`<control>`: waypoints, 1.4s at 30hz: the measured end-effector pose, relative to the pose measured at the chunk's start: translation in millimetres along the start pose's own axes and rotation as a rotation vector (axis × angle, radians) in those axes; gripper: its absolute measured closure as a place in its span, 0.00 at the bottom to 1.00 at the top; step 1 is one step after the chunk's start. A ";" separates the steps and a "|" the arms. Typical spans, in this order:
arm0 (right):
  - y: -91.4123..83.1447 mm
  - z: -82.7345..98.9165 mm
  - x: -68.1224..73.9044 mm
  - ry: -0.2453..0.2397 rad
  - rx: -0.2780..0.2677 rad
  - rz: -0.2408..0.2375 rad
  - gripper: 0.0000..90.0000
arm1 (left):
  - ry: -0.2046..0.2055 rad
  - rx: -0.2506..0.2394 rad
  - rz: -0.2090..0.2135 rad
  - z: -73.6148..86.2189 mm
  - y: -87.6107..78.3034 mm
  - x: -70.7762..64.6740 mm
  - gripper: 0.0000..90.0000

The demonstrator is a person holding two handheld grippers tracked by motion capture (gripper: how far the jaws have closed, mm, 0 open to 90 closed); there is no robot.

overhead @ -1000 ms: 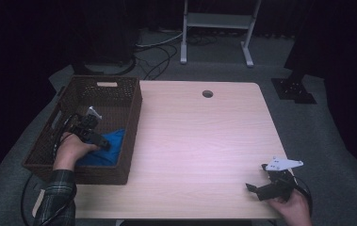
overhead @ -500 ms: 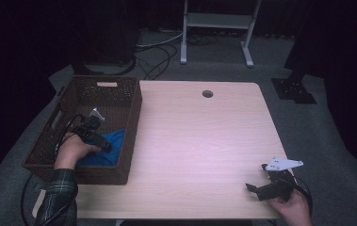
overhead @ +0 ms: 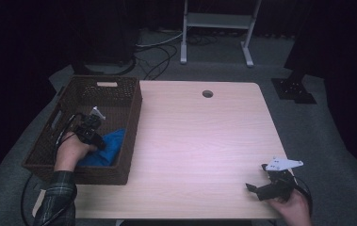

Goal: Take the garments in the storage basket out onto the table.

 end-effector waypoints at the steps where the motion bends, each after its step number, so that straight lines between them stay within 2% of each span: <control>1: 0.0 0.0 0.0 0.000 0.000 0.000 0.00 | 0.000 0.002 -0.001 -0.1 -0.5 -0.3 0.78; 5: 0.0 0.0 0.0 0.000 0.000 0.000 0.00 | 0.005 -0.005 -0.007 -0.1 -1.9 -1.4 0.81; 10: 0.0 0.0 0.0 0.001 0.000 0.000 0.00 | 0.027 -0.052 0.007 -1.0 -7.3 -4.1 0.81; 16: 0.0 0.0 0.1 0.001 0.000 0.000 0.00 | -0.003 -0.150 0.004 -0.8 -18.0 -1.2 0.81; 27: 0.0 0.0 0.0 0.000 0.000 0.000 0.00 | 0.009 -0.293 -0.018 2.4 -30.5 -2.6 0.81; 33: 0.0 0.0 0.1 0.001 0.000 0.000 0.00 | 0.006 -0.397 -0.026 5.3 -39.0 -3.0 0.81; 42: 0.0 0.0 0.1 0.001 0.000 0.000 0.00 | 0.004 -0.496 -0.013 8.4 -47.6 -2.6 0.81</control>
Point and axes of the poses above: each handheld gripper's, and its own axes: y roughly forward along the jaws, z roughly out of its underside, x roughly to its left, the point moved 3 cm from there along y, roughly forward along the jaws, and after that the axes turned 5 degrees about z, right-handed, at the moved point
